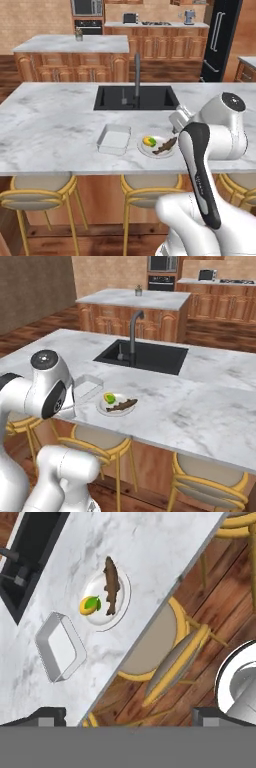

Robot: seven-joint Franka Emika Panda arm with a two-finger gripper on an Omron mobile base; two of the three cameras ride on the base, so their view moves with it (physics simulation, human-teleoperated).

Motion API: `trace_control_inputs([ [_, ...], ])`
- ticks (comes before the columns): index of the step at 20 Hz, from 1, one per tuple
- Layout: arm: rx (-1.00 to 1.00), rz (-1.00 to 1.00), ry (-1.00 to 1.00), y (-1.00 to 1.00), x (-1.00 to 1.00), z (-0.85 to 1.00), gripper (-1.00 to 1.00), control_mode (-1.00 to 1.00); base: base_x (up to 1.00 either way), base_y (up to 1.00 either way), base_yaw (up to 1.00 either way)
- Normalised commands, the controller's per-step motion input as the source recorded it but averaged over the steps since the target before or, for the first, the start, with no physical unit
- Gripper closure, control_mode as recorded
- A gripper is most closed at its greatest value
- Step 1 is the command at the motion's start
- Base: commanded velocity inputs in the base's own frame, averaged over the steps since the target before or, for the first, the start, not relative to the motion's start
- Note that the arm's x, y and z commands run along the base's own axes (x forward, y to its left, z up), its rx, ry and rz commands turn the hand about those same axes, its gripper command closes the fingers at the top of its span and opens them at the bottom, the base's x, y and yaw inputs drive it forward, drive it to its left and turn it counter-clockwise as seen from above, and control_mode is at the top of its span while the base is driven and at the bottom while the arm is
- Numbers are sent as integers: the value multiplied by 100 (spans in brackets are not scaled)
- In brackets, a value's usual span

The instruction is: Retrieve the tupperware and aluminum foil from the cabinet and place them on the dining counter near the plate with fish and lemon to prepare for storing leftovers.

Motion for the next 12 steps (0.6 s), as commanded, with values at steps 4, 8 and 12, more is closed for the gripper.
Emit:
trace_control_inputs([
  [4,0,0,0,0,0,0,-100,100,-93,16,19],
  [8,0,0,0,0,0,0,-100,100,-48,86,55],
  [12,0,0,0,0,0,0,-100,100,26,100,57],
])
